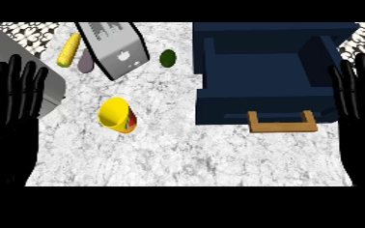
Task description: Pick up the cup, place it into the drawer and close the drawer
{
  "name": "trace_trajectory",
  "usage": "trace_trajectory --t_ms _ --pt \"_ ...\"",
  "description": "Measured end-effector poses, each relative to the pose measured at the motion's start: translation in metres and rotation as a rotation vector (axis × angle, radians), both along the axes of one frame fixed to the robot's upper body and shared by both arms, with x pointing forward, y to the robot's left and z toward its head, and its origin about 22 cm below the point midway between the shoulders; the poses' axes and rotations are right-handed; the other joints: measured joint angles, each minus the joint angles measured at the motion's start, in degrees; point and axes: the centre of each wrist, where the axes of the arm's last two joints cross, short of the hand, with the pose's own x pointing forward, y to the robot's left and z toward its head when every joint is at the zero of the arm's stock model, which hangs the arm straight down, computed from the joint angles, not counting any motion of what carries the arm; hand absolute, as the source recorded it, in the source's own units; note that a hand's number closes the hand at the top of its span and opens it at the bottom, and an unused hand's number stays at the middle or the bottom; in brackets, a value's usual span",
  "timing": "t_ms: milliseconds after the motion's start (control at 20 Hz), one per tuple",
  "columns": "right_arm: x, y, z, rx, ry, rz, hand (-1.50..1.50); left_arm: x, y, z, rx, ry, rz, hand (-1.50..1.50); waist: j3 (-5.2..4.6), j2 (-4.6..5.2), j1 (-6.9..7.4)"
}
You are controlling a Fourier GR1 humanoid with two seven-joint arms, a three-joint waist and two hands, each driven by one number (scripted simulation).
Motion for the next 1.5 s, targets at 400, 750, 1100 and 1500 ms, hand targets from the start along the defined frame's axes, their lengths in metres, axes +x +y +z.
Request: trace_trajectory --t_ms 400,750,1100,1500 --pt "0.001 0.004 0.0 -0.038 0.044 0.0 -1.5 0.008 -0.026 -0.004 -0.074 0.074 -0.193 -1.5 -0.61 0.57 0.49" --pt "0.005 -0.005 -0.005 -0.097 0.09 0.025 -1.5 0.014 -0.032 -0.033 -0.203 0.188 -0.247 -1.5 -0.68 0.59 0.59" --pt "0.02 -0.008 -0.014 -0.117 0.103 0.036 -1.5 0.018 -0.012 -0.065 -0.222 0.253 -0.188 -1.5 -0.68 0.6 0.71" --pt "0.013 -0.012 -0.007 -0.12 0.094 0.036 -1.5 0.031 0.018 -0.108 -0.182 0.314 -0.054 -1.5 -0.7 0.6 0.55"
